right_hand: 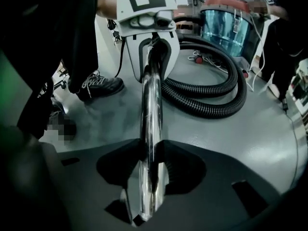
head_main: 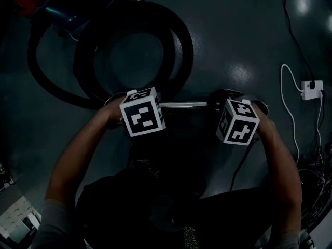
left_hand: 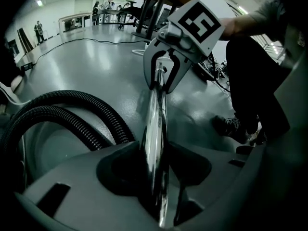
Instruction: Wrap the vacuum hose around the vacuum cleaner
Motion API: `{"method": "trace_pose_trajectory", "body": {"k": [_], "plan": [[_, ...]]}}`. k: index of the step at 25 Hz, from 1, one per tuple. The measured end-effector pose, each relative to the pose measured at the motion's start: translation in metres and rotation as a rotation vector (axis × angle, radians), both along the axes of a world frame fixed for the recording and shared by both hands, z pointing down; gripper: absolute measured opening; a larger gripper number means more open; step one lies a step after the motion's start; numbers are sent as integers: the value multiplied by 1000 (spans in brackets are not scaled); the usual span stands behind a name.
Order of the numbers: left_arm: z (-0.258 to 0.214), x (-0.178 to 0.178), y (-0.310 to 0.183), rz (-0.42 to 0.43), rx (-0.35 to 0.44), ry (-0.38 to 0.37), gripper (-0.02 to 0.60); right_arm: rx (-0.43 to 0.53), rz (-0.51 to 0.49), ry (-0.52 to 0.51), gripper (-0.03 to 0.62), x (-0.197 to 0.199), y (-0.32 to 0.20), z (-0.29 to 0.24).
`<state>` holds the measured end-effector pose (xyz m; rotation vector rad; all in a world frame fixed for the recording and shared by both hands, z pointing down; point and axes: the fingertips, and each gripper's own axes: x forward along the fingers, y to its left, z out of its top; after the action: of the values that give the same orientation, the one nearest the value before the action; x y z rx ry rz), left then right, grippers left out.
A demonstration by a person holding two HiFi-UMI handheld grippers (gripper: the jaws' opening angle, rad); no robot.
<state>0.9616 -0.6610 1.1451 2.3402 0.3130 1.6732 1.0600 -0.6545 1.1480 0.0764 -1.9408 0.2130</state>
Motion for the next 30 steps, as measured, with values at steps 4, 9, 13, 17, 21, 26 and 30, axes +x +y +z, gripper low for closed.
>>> {"method": "trace_pose_trajectory", "body": {"k": [4,9,13,17,21,26,30], "plan": [[-14,-1,-12,-70,9,26,199,16,0,16,158,6,-1,8],[-27,2,-15,-86,37,32,212,22,24,36,158,8,-3,13],[-44,14,-16,-104,41,91,210,18,60,22,158,7,-4,14],[-50,22,-18,-103,68,121,204,-4,145,-22,161,10,-4,14],[-65,26,-40,-141,165,165,11,-36,230,-100,161,12,-9,-1],[-88,35,-48,-121,183,182,8,-89,415,-227,160,21,-16,-40],[-111,51,-32,-26,223,229,8,-57,550,-303,83,33,-3,-82]]}}
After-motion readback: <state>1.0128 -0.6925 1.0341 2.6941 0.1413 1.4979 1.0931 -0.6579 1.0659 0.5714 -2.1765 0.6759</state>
